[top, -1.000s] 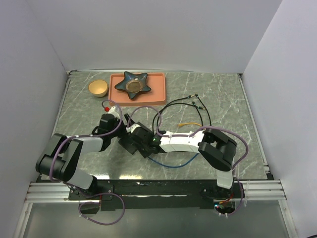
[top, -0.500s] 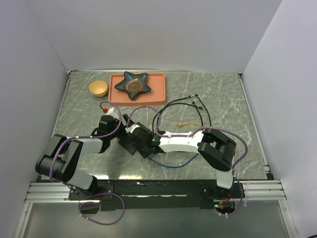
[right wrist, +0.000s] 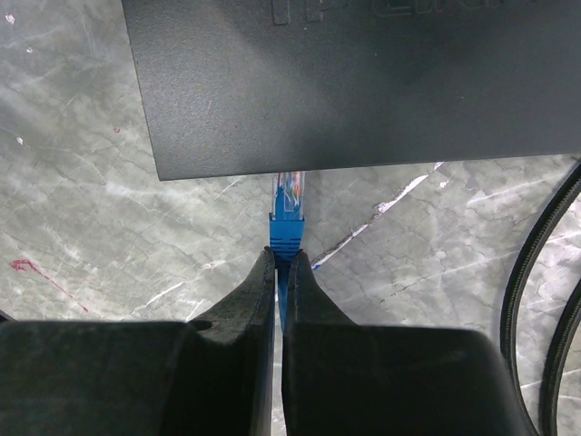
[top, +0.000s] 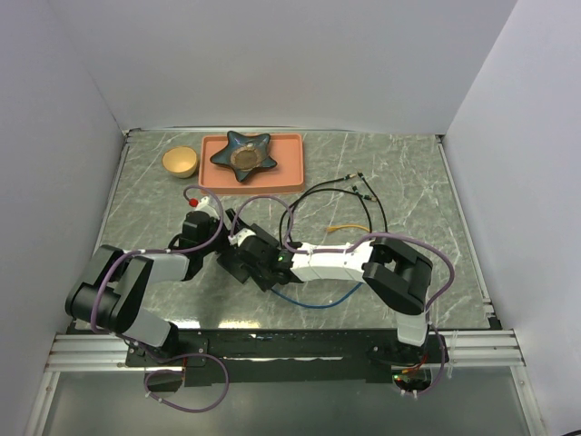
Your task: Insert the plug into the switch port
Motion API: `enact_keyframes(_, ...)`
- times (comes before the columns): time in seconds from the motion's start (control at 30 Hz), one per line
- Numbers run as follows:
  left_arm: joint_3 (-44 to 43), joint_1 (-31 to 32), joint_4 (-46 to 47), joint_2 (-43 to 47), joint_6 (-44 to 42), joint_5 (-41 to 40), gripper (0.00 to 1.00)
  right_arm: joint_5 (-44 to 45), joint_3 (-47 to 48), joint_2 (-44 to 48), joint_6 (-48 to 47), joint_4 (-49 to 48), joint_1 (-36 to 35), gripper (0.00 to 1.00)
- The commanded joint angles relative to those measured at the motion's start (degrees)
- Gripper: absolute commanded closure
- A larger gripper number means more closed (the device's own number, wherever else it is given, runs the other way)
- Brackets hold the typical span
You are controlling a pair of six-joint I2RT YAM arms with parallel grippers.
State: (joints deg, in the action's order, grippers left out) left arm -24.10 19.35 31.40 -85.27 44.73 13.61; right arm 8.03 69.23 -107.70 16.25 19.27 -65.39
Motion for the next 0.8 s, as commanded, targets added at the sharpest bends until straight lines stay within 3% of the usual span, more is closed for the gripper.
enact_keyframes(0.0,1.9,2.5,-8.8,-2.5,2.8,2.8,0.07,2.7,3.8,2.9,0.9,-9.2,-0.4,1.00)
enact_keyframes(0.4,2.7,4.8,-10.4,0.2,4.8,0.4,0.07,6.6,10.1,-1.7,3.1,-4.9,-0.3,1.00)
enact_keyframes(0.77,4.8,5.7,-8.3,1.3,7.9,-0.3,0.08,5.9,7.0,-1.9,3.3,-10.3,-0.2,1.00)
